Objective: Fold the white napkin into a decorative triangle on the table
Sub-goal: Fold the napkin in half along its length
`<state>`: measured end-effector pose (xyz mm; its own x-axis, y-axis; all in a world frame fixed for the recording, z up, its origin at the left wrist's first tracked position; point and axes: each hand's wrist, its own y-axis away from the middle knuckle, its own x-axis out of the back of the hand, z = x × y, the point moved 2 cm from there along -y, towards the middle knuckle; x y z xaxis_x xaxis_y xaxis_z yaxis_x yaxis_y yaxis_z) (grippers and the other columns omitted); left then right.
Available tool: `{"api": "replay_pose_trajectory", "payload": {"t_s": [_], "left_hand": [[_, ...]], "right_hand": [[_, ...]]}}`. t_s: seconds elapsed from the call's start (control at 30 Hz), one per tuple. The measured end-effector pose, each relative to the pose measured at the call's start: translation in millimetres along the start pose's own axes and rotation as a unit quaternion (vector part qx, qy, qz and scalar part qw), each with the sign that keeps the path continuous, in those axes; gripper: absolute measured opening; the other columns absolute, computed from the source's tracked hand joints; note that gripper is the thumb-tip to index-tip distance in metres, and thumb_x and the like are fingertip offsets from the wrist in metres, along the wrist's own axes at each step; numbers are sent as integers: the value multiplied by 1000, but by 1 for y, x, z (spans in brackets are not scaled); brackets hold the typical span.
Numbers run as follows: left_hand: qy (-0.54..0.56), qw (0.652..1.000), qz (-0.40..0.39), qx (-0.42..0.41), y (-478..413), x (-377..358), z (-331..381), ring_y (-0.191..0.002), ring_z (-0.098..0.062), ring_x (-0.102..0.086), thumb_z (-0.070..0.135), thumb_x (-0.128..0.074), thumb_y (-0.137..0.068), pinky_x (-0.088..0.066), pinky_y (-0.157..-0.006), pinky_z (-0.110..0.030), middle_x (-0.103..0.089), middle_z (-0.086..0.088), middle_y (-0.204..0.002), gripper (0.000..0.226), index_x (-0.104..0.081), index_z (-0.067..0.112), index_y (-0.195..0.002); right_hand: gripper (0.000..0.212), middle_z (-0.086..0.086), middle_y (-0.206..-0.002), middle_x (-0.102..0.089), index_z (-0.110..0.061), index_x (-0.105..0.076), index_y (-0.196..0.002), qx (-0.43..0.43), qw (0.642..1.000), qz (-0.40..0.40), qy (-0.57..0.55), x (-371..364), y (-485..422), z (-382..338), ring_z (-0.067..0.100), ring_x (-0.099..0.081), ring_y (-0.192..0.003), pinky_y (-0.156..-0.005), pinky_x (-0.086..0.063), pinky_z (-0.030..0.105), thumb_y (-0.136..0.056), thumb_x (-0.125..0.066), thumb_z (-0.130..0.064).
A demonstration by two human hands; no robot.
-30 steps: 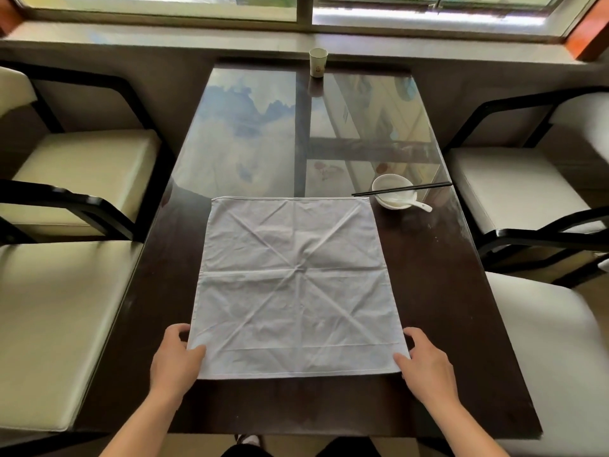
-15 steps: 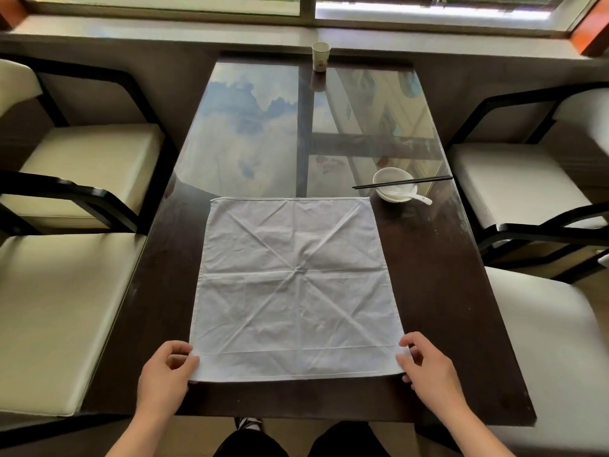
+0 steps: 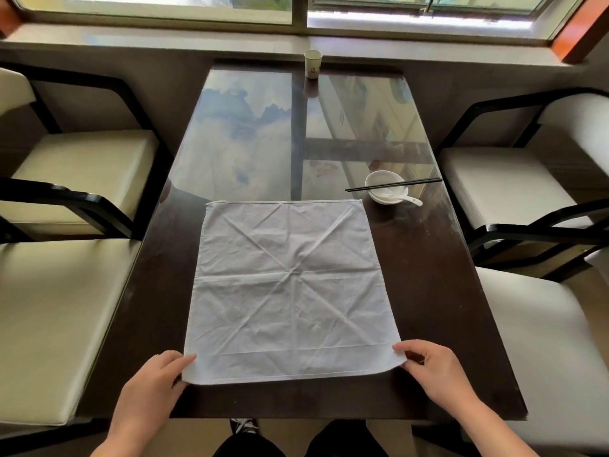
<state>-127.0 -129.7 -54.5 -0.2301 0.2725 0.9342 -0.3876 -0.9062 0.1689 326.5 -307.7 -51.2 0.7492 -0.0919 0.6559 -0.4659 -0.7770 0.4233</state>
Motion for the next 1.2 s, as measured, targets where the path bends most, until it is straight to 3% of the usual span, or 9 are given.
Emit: {"api": "replay_pose_trajectory", "payload": {"t_s": [0.07, 0.13, 0.3, 0.47, 0.57, 0.67, 0.77, 1.0, 1.2], "left_hand": [[-31, 999, 0, -42, 2, 4, 5, -66, -16, -61, 2, -95, -53, -50, -43, -27, -63, 6, -87, 42, -79, 23, -86], [-32, 998, -1, -56, 4, 7, 6, -69, -18, -64, 8, -98, -51, -51, -41, -27, -64, 3, -90, 36, -77, 26, -75], [-40, 997, 1, -70, 13, 12, 4, -103, -32, -70, 8, -99, -48, -61, -56, -44, -72, -7, -113, 35, -76, 27, -67], [22, 997, 4, -73, 26, 15, -2, -119, -23, -63, 3, -94, -57, -57, -67, -41, -75, 13, -106, 38, -72, 32, -69], [75, 995, 22, -58, 32, 15, -6, -114, -12, -65, -1, -91, -61, -57, -77, -39, -72, 24, -100, 43, -73, 36, -76], [163, 985, 58, 2, 30, 16, -13, -105, 5, -63, -6, -88, -65, -49, -86, -18, -72, 13, -99, 49, -75, 39, -81], [202, 975, 79, 41, 16, 22, -11, -88, 4, -63, -6, -84, -70, -44, -73, -4, -72, 9, -89, 48, -74, 39, -83], [270, 950, 106, 119, -26, 37, -1, -70, -1, -65, 20, -81, -81, -45, -58, -7, -73, 15, -78, 30, -71, 48, -79], [372, 903, 137, 168, -59, 36, 0, -81, -8, -68, 21, -82, -80, -53, -68, -29, -73, 22, -78, 22, -76, 42, -75]], "right_hand": [[31, -18, -89, -72, -39, -75, -89, 20, 1000, 0, 15, 0, 2, -1, 1, -66, -90, -78, -50, 13, -84, -78, -9], [25, -12, -84, -71, -35, -77, -87, 38, 999, 1, 36, 0, 5, -3, 0, -65, -88, -71, -51, 15, -83, -79, -11], [19, -7, -81, -64, -37, -77, -86, 33, 998, -12, 56, 3, 16, 1, 8, -65, -79, -73, -56, 25, -84, -80, -18], [16, -14, -92, -58, -37, -75, -77, 53, 995, -14, 85, 9, 26, 4, 6, -62, -82, -65, -49, 19, -82, -81, -23], [16, -16, -95, -55, -37, -74, -76, 68, 992, -15, 108, 15, 24, -1, 5, -61, -84, -65, -50, 19, -82, -81, -24], [16, -19, -98, -55, -35, -74, -75, 85, 990, -10, 110, 23, 17, -11, 4, -60, -88, -66, -49, 19, -83, -80, -22], [18, -18, -93, -61, -34, -73, -74, 95, 991, 9, 89, 33, 5, -23, 4, -60, -85, -67, -47, 20, -84, -79, -19], [14, -12, -82, -66, -34, -67, -84, 87, 993, 32, 75, 44, -30, -49, 7, -61, -81, -65, -43, 20, -92, -69, -23], [11, -14, -83, -66, -35, -65, -85, 67, 994, 55, 61, 43, -55, -61, 6, -61, -81, -62, -44, 22, -93, -68, -27]]}}
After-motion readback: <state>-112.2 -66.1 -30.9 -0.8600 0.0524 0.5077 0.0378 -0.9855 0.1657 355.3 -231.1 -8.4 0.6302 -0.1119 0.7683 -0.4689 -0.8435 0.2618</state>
